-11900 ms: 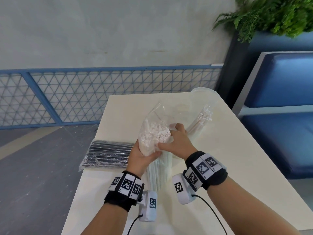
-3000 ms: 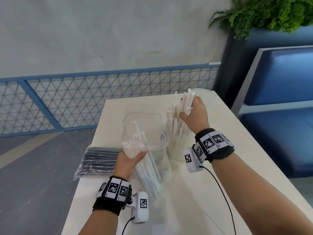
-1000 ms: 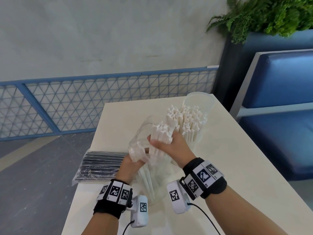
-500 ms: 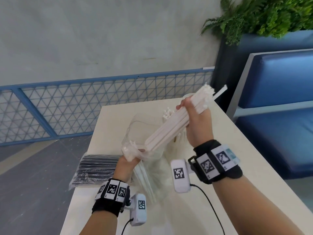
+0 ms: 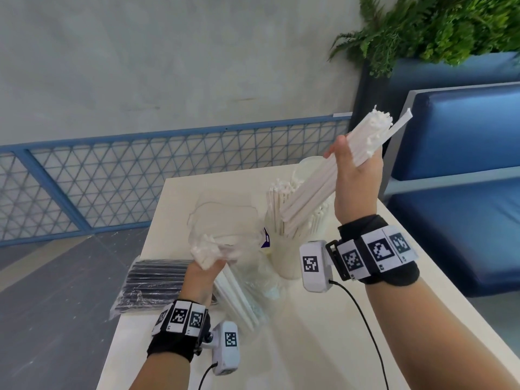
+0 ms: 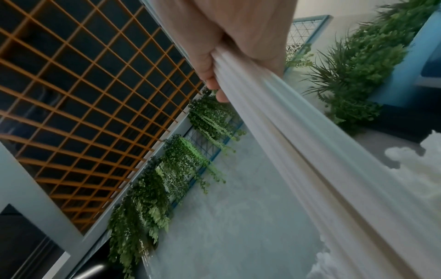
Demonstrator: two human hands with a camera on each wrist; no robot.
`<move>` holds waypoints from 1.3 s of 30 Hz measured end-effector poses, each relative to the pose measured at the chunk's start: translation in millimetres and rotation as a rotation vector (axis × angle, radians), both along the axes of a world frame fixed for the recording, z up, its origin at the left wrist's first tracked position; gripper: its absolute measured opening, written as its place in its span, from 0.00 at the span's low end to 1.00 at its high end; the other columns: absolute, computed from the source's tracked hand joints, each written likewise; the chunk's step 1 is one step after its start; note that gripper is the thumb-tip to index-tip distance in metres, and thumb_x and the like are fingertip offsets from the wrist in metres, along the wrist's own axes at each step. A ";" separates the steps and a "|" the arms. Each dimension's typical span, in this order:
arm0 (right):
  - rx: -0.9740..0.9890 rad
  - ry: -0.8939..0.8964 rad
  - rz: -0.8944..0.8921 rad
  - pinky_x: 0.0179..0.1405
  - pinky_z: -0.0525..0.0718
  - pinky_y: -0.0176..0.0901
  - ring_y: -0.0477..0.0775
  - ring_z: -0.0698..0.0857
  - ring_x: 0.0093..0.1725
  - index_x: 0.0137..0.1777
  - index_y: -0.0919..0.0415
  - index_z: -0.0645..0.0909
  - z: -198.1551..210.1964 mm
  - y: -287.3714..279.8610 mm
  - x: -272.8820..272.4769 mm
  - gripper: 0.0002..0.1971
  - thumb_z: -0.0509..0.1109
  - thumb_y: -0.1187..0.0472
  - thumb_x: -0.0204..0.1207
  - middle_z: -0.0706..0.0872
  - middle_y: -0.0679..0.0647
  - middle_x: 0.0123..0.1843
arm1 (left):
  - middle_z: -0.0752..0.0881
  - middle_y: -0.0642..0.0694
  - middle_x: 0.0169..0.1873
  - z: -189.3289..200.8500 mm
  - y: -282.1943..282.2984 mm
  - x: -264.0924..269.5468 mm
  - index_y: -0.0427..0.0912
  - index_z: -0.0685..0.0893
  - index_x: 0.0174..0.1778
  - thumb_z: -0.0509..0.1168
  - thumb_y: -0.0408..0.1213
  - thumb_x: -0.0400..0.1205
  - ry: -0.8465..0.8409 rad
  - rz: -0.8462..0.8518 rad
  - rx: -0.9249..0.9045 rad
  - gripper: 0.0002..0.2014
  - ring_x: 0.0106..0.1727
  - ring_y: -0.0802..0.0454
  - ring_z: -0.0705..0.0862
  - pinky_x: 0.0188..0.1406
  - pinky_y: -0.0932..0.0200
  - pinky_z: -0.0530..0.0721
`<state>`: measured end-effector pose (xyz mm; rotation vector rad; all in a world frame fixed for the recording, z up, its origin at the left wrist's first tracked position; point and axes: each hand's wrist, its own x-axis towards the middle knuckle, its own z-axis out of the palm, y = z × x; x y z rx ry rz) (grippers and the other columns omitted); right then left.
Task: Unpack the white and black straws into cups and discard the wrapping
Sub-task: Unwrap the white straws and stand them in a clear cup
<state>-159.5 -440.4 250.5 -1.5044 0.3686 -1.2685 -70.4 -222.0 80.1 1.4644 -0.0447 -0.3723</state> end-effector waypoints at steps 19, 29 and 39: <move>-0.295 0.250 0.065 0.49 0.76 0.24 0.37 0.80 0.47 0.63 0.50 0.72 -55.0 16.2 30.0 0.22 0.68 0.70 0.73 0.82 0.50 0.54 | 0.90 0.44 0.54 4.8 6.8 -13.9 0.46 0.91 0.45 0.74 0.38 0.66 -0.102 -0.194 -0.130 0.12 0.56 0.50 0.88 0.48 0.60 0.85; -0.579 0.580 0.003 0.47 0.79 0.49 0.59 0.81 0.44 0.49 0.65 0.82 -90.3 4.4 40.7 0.08 0.64 0.73 0.74 0.85 0.58 0.47 | 0.91 0.48 0.51 1.7 6.5 -17.0 0.33 0.86 0.54 0.73 0.29 0.70 -0.096 -0.196 -0.159 0.16 0.50 0.56 0.88 0.41 0.66 0.84; -0.525 0.190 0.143 0.51 0.77 0.25 0.40 0.80 0.45 0.53 0.64 0.81 -70.3 67.0 -9.6 0.07 0.67 0.67 0.77 0.83 0.49 0.49 | 0.90 0.48 0.52 5.0 9.7 -20.3 0.38 0.88 0.51 0.75 0.40 0.66 -0.155 -0.247 -0.090 0.18 0.58 0.55 0.86 0.58 0.58 0.80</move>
